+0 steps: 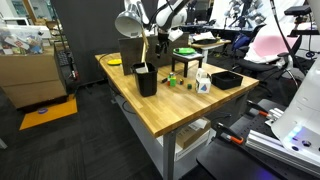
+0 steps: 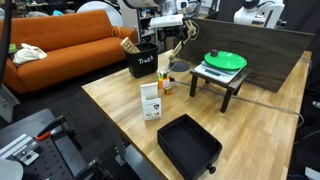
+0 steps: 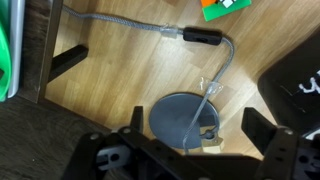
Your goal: Turn on the lamp
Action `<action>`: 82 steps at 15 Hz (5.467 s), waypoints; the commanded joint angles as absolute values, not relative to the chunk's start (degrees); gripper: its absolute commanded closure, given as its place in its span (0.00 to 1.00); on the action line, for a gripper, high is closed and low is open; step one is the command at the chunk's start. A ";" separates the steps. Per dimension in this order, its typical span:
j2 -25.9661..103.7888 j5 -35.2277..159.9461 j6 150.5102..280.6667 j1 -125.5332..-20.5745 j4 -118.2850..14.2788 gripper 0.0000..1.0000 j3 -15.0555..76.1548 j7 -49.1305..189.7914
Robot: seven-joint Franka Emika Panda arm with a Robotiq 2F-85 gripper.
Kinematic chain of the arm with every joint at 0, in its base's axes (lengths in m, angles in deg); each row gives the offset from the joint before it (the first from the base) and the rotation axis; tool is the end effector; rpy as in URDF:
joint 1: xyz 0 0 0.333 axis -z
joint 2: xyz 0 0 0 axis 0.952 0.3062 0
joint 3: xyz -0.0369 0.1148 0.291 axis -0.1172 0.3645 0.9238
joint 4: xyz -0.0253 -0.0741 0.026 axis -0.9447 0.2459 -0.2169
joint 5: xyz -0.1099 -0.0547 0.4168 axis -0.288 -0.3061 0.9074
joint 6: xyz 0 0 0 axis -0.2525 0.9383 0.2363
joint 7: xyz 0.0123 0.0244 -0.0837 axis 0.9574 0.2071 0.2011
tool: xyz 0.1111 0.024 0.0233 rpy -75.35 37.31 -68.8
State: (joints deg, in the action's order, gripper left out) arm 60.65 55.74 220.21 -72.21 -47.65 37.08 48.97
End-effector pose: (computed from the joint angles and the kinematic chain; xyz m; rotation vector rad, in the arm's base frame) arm 0.7635 0.0283 0.2509 2.9292 0.6540 0.3215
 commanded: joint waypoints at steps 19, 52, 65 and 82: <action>77.33 58.14 208.45 -71.20 -30.44 1.00 38.37 47.37; 82.43 61.69 204.25 -70.63 -27.80 1.00 40.51 47.82; 82.64 61.10 203.55 -70.48 -26.98 1.00 39.98 47.28; 83.73 61.26 202.11 -70.43 -25.98 1.00 39.92 47.22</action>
